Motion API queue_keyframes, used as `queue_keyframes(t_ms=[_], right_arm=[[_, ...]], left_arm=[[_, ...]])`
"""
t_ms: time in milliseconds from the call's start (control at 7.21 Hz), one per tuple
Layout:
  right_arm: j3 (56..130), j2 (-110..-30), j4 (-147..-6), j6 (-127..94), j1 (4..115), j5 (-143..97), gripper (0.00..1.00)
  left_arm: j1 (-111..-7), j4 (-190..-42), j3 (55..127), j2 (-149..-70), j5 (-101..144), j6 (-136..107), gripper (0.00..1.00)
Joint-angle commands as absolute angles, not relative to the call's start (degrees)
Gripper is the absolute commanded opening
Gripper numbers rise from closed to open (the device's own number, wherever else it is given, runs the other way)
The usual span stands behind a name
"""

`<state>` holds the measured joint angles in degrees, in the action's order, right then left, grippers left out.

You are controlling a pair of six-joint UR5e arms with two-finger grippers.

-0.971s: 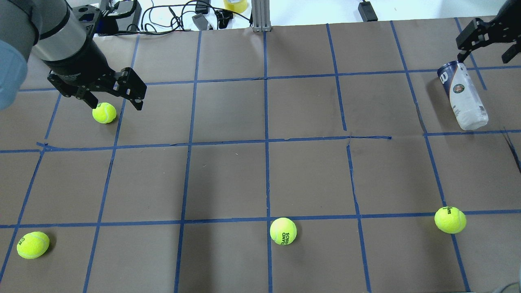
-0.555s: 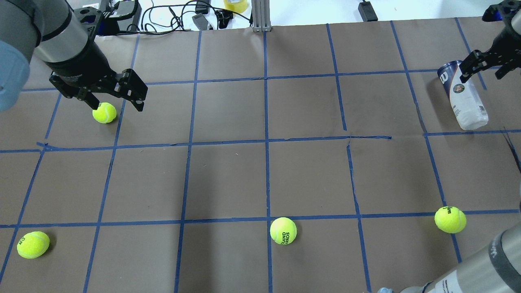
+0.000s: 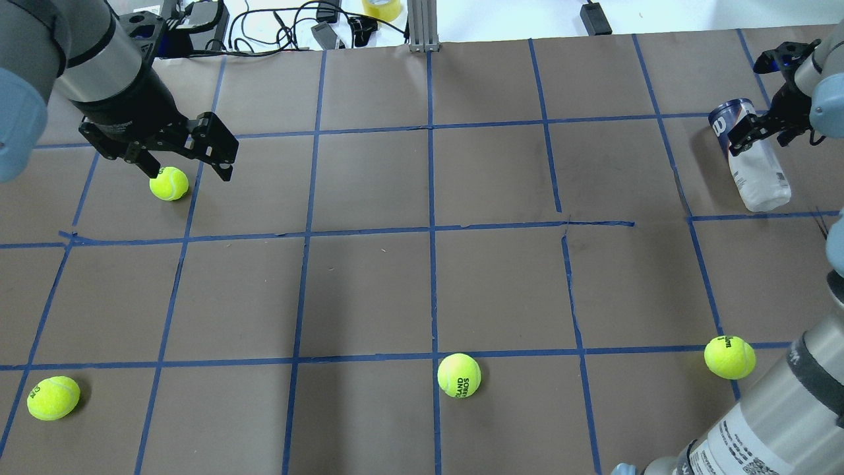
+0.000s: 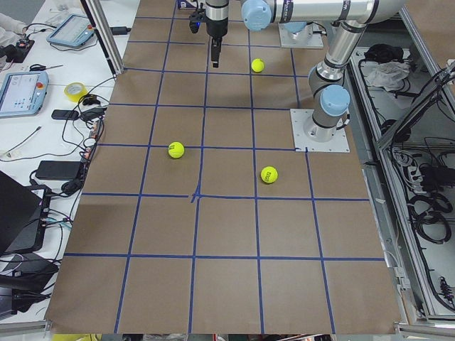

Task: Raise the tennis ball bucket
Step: 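Lower the right gripper onto the lying tennis ball can and grasp it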

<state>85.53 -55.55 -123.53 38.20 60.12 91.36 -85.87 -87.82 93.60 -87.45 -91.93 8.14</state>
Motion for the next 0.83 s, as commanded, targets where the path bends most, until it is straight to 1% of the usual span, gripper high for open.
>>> queue_keyframes(t_ms=[0, 139, 277, 416, 693], right_arm=[[85.43, -53.1, -125.14, 38.23, 60.12, 91.41, 1.0], [85.43, -52.13, -126.98, 38.23, 60.12, 91.49, 1.0], [85.52, -51.86, -126.74, 38.23, 60.12, 91.49, 0.98], [85.52, -51.86, -126.56, 38.23, 60.12, 91.58, 0.92], [85.52, -51.77, -126.47, 37.53, 60.12, 91.67, 0.9]], left_arm=[[-85.87, -87.45, 93.52, -87.45, -91.76, 8.26, 1.0], [-85.87, -86.49, 93.6, -87.54, -91.67, 8.44, 1.0], [-85.87, -86.4, 93.6, -87.54, -91.58, 8.44, 1.0], [-85.87, -86.14, 93.6, -87.54, -91.58, 8.44, 1.0], [-85.87, -85.78, 93.6, -87.54, -91.67, 8.7, 1.0]])
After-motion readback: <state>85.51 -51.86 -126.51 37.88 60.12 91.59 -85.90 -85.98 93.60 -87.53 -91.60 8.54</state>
